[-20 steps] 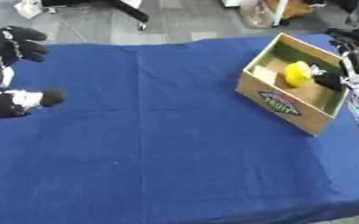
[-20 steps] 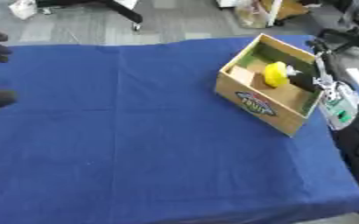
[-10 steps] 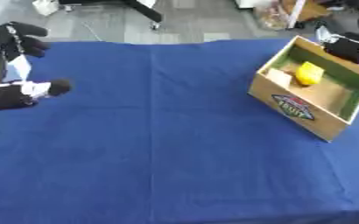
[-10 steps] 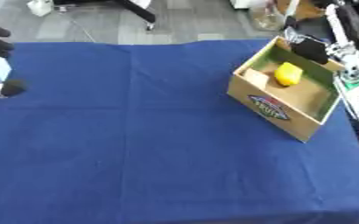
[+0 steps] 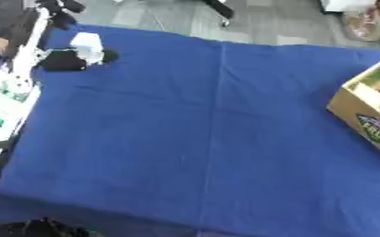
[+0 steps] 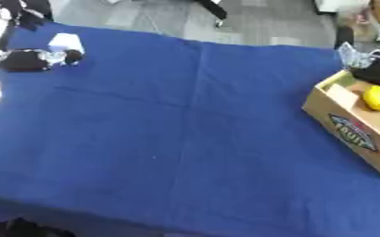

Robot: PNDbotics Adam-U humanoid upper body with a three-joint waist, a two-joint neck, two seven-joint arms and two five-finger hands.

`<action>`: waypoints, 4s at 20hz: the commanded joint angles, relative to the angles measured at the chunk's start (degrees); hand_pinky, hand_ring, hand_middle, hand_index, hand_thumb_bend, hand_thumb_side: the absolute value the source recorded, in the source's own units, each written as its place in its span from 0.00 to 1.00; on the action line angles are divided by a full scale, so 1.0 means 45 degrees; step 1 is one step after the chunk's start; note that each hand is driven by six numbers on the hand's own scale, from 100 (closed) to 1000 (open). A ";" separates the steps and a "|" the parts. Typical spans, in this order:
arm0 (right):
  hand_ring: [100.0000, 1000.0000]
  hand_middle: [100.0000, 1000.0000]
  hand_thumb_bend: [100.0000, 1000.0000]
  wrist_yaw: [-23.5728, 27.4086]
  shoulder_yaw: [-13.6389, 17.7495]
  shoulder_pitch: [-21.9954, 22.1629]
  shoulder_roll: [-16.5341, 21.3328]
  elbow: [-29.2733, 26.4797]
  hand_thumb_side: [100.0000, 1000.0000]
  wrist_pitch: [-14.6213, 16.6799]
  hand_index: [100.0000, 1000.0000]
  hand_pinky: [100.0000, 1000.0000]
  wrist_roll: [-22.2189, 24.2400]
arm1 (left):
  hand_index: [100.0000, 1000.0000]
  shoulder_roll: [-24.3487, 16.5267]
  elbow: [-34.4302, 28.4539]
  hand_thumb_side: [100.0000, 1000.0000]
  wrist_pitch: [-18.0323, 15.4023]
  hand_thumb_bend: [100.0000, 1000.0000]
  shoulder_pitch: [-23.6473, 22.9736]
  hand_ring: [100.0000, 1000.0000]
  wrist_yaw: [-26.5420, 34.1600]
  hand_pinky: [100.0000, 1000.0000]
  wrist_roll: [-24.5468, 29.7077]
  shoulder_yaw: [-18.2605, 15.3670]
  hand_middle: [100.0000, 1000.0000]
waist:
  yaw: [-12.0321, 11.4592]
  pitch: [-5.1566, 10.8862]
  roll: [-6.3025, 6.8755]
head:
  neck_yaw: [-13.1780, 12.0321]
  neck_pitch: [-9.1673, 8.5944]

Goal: Pick up the objects with one hand, pass them to the other hand, and then place them into the box on the other side of the table.

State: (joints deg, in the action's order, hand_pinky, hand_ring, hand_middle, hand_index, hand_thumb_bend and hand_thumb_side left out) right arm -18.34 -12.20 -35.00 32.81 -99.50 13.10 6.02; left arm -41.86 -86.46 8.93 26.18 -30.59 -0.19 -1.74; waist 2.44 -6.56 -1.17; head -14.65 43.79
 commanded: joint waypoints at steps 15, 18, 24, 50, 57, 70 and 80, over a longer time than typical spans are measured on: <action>0.91 1.00 0.00 0.0599 -0.0305 0.0054 -0.0539 -0.0744 0.21 0.0567 0.93 1.00 0.1057 | 0.83 -0.2798 0.6536 0.36 -0.0475 0.63 0.3866 0.75 -0.5385 0.78 0.4870 -0.0071 0.75 | 0.1198 -0.0808 -0.0229 | -0.1546 -0.1212; 0.91 1.00 0.00 0.0653 -0.0315 0.0080 -0.0621 -0.0785 0.22 0.0594 0.93 1.00 0.1091 | 0.83 -0.2674 0.7292 0.33 -0.0402 0.60 0.4339 0.76 -0.5864 0.78 0.5301 -0.0199 0.75 | 0.1465 -0.1029 -0.0256 | -0.1565 -0.1573; 0.92 1.00 0.00 0.0724 -0.0355 0.0051 -0.0810 -0.0722 0.23 0.0590 0.93 1.00 0.1164 | 0.83 -0.2342 0.8467 0.28 -0.0276 0.52 0.5056 0.77 -0.6608 0.79 0.5796 -0.0387 0.77 | 0.1910 -0.1345 -0.0268 | -0.1596 -0.2054; 0.92 1.00 0.00 0.0752 -0.0436 -0.0015 -0.1170 -0.0328 0.28 0.0646 0.92 1.00 0.1206 | 0.72 -0.1747 0.9579 0.27 0.0968 0.12 0.5589 0.60 -0.9770 0.65 0.4948 -0.0791 0.66 | 0.2534 -0.2023 -0.0228 | -0.1652 -0.2620; 0.92 1.00 0.00 0.0747 -0.0425 -0.0007 -0.1173 -0.0304 0.28 0.0633 0.92 1.00 0.1178 | 0.36 -0.1472 0.9639 0.32 0.1100 0.00 0.5418 0.31 -0.9512 0.39 0.1384 -0.0826 0.28 | 0.2480 -0.1974 -0.0253 | -0.1674 -0.2646; 0.92 1.00 0.00 0.0704 -0.0508 0.0038 -0.1046 -0.0293 0.25 0.0662 0.93 1.00 0.1230 | 0.30 -0.1840 0.7703 0.13 0.0145 0.00 0.4419 0.28 -0.4629 0.40 -0.1026 -0.0641 0.25 | 0.2132 -0.1437 -0.0136 | -0.1745 -0.2147; 0.91 1.00 0.00 0.0515 -0.0688 -0.0162 -0.0993 -0.0922 0.19 0.0707 0.94 1.00 0.1298 | 0.28 -0.1371 0.3985 0.00 -0.1297 0.03 0.2792 0.27 0.2709 0.41 -0.2692 0.0256 0.24 | 0.1862 -0.0809 -0.0146 | -0.1378 -0.1728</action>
State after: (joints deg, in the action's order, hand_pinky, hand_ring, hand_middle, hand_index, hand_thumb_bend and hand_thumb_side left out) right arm -15.67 -15.56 -34.74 27.02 -101.97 16.19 11.73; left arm -46.93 -65.58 3.90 38.19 -21.81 -11.40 -0.84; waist 10.87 -11.97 -1.87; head -21.24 35.73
